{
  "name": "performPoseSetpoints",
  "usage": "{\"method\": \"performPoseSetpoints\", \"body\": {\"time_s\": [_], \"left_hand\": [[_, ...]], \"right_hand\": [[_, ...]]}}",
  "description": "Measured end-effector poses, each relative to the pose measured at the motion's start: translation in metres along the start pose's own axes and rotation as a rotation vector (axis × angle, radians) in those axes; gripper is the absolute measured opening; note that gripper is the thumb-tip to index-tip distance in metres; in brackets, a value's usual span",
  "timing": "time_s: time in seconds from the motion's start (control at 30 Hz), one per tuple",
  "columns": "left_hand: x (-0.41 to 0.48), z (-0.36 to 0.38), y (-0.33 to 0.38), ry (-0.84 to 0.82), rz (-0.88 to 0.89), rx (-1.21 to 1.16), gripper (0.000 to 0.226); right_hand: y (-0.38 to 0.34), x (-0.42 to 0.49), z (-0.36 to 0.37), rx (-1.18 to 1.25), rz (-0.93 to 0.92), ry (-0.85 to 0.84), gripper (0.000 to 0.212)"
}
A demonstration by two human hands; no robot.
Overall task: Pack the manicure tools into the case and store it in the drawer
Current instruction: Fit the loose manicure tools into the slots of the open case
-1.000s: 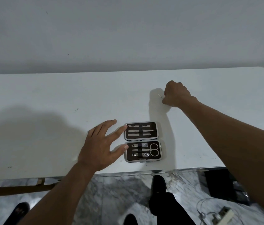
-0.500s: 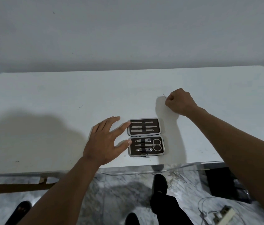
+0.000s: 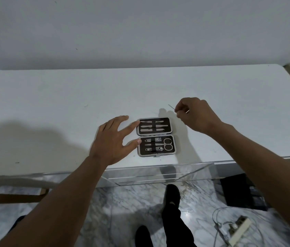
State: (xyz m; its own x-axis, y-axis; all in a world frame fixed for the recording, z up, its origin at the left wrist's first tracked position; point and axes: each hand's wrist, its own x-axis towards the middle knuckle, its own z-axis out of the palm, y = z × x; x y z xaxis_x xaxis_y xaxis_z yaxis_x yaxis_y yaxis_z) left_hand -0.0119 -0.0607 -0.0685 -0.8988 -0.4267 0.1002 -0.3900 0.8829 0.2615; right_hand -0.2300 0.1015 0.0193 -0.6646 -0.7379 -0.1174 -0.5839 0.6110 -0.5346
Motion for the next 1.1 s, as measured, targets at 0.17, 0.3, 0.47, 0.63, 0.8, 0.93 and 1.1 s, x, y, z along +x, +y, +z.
{"method": "performPoseSetpoints", "body": {"time_s": [0.17, 0.3, 0.47, 0.63, 0.8, 0.93, 1.1], "left_hand": [[0.001, 0.001, 0.000, 0.002, 0.003, -0.001, 0.061], [0.000, 0.003, -0.001, -0.002, 0.004, -0.001, 0.062], [0.000, 0.002, -0.001, 0.005, 0.001, -0.003, 0.061], [0.001, 0.002, -0.001, 0.006, 0.003, -0.005, 0.060], [0.001, 0.001, -0.001, 0.008, 0.005, -0.005, 0.060], [0.001, 0.001, 0.000, 0.009, 0.003, -0.003, 0.060], [0.001, 0.001, -0.001, 0.005, 0.003, 0.004, 0.061]], "right_hand": [[-0.001, -0.012, 0.012, -0.080, -0.093, -0.021, 0.021], [0.001, -0.013, 0.017, -0.188, -0.150, -0.058, 0.028], [0.003, -0.006, 0.017, -0.333, -0.214, -0.069, 0.029], [-0.001, -0.002, 0.020, -0.386, -0.257, -0.094, 0.030], [-0.005, 0.001, 0.022, -0.387, -0.260, -0.110, 0.028], [-0.008, 0.003, 0.024, -0.369, -0.267, -0.109, 0.027], [-0.007, 0.001, 0.025, -0.365, -0.264, -0.108, 0.028]]}}
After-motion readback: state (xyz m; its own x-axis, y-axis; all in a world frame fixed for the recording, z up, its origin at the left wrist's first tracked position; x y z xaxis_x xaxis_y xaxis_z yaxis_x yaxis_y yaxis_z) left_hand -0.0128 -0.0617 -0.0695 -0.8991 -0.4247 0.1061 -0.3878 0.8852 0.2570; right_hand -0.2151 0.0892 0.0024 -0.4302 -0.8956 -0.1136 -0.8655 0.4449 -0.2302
